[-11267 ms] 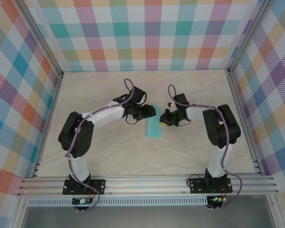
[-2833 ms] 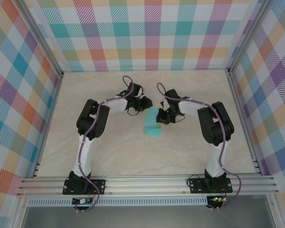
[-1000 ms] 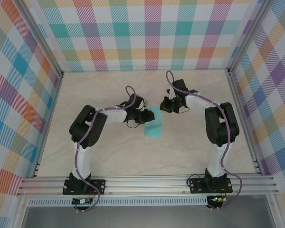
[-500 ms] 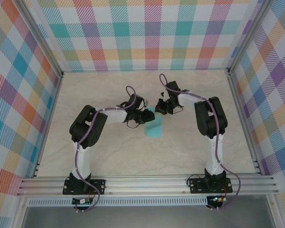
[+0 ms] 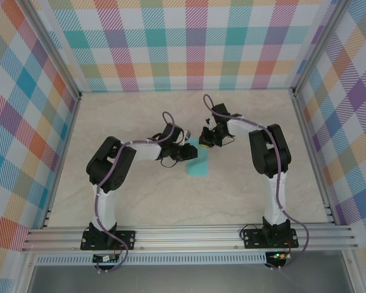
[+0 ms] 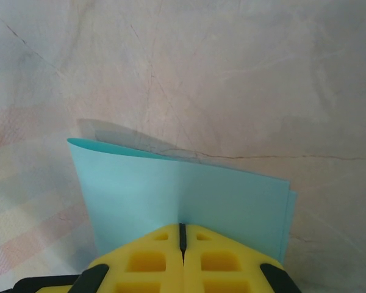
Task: Fold a paper plane with a square sheet of paper (fold left side to right side)
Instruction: First fold the square sheet of paper in half at the center of the table.
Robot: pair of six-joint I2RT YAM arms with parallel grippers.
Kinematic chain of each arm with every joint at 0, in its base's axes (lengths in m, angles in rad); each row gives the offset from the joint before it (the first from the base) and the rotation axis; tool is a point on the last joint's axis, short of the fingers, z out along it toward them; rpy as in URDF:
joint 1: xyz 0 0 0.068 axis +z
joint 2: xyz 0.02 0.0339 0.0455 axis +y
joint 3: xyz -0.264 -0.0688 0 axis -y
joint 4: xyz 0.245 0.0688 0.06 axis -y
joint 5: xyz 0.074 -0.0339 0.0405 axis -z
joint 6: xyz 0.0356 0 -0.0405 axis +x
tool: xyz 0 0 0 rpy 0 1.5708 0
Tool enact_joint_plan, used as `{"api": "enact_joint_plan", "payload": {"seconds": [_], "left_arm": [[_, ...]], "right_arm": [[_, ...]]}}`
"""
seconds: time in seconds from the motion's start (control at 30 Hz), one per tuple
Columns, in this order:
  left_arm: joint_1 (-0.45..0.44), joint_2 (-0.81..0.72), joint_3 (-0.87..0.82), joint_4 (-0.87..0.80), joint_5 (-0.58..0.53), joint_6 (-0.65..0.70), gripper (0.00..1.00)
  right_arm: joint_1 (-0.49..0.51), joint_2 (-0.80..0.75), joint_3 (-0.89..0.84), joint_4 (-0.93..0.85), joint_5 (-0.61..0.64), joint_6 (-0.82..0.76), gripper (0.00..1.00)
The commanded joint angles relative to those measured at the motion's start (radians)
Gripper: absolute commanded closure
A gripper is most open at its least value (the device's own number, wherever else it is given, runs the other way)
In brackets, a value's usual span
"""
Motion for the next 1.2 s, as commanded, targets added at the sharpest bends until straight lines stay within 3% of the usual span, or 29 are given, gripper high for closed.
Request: {"api": "enact_joint_plan", "payload": {"seconds": [0.0,0.67,1.17], "left_arm": [[-0.019,-0.047,-0.058,-0.049,0.045,0.055,0.74],[-0.082,-0.137,-0.155,-0.127,0.086,0.232,0.74],[-0.129,-0.243,-0.285,-0.107,0.110,0.227,0.74]], "right_arm": [[0.008,0.041,-0.008,-0.096,0.059,-0.014,1.00],[0.010,0.050,0.004,-0.110,0.071,-0.011,1.00],[0.013,0.050,0.006,-0.111,0.078,-0.013,1.00]]}}
